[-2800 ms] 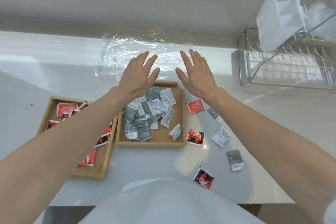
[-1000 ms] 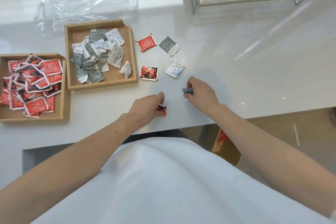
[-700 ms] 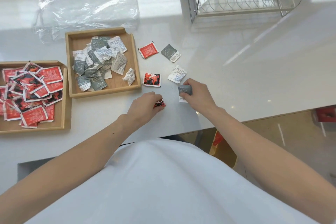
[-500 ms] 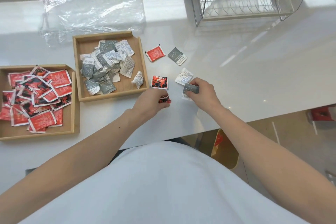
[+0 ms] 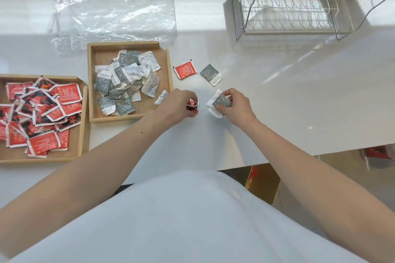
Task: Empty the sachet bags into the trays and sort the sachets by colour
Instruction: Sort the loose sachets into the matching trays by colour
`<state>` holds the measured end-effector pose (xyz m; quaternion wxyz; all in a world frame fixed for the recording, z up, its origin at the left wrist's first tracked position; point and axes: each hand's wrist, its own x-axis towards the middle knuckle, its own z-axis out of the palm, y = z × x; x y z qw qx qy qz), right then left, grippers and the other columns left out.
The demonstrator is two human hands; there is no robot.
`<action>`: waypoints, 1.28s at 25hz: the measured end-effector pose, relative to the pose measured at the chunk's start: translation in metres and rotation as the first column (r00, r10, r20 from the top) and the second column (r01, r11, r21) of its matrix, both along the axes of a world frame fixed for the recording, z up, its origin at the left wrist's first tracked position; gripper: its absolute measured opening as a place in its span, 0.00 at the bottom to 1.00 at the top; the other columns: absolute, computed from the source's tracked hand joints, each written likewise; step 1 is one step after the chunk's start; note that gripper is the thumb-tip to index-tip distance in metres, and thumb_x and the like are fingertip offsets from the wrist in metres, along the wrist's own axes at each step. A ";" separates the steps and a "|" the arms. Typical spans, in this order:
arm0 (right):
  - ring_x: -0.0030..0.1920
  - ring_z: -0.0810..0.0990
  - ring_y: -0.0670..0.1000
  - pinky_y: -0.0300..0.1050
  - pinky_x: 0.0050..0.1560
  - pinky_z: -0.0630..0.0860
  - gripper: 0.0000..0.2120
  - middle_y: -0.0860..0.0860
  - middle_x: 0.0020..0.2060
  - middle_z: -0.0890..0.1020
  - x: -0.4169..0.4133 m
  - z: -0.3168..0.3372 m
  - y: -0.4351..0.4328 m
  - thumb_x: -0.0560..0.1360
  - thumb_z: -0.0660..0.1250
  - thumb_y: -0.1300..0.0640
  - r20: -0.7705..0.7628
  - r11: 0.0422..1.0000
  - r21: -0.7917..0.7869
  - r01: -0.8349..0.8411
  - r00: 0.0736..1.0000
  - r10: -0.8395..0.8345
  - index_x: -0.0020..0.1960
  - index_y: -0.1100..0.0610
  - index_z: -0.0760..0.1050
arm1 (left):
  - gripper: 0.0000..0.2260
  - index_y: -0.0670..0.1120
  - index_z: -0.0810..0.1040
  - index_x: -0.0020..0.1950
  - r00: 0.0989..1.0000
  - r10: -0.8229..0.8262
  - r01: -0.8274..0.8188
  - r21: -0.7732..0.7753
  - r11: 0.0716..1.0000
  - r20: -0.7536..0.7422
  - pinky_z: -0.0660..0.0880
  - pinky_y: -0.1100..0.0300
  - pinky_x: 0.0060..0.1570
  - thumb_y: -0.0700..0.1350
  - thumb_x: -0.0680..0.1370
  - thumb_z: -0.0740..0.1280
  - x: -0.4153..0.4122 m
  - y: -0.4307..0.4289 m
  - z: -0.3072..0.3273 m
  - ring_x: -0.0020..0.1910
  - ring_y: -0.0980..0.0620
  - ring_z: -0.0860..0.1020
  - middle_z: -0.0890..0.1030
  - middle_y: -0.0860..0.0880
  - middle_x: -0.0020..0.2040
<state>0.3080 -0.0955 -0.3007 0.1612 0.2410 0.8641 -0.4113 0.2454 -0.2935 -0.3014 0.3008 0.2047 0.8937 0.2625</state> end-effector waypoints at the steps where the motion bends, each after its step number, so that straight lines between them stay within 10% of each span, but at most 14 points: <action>1: 0.46 0.76 0.51 0.35 0.35 0.66 0.16 0.51 0.47 0.79 -0.007 -0.004 0.003 0.72 0.74 0.58 0.009 1.000 -0.007 -0.027 1.000 0.027 0.58 0.55 0.74 | 0.23 0.47 0.78 0.63 1.000 0.022 -0.022 -0.034 0.999 0.001 0.76 0.53 0.50 0.46 0.70 0.78 -0.004 0.003 -0.003 0.53 0.43 0.80 0.82 0.43 0.55; 10: 0.53 0.78 0.55 0.44 0.47 0.72 0.26 0.57 0.56 0.79 -0.032 -0.026 0.032 0.71 0.75 0.57 0.115 0.959 0.015 -0.284 0.953 0.280 0.66 0.58 0.71 | 0.21 0.41 0.74 0.63 0.998 0.027 -0.039 -0.282 0.959 -0.049 0.76 0.46 0.50 0.45 0.72 0.74 -0.005 0.021 -0.015 0.54 0.39 0.78 0.79 0.39 0.55; 19: 0.51 0.75 0.55 0.48 0.43 0.71 0.14 0.50 0.48 0.75 -0.027 -0.034 0.030 0.70 0.73 0.52 0.092 0.877 0.139 -0.459 0.888 0.450 0.49 0.52 0.70 | 0.19 0.43 0.72 0.57 0.976 -0.103 0.028 -0.356 0.934 -0.193 0.67 0.53 0.40 0.48 0.72 0.75 0.004 0.026 -0.017 0.54 0.43 0.72 0.77 0.44 0.54; 32: 0.47 0.81 0.56 0.55 0.49 0.78 0.20 0.52 0.48 0.82 -0.085 -0.016 0.027 0.70 0.74 0.53 -0.008 0.950 0.026 -0.311 0.950 0.312 0.59 0.54 0.72 | 0.13 0.42 0.80 0.53 0.970 0.162 -0.186 -0.125 0.975 -0.180 0.64 0.56 0.40 0.49 0.75 0.73 -0.052 0.019 -0.007 0.49 0.43 0.74 0.72 0.46 0.48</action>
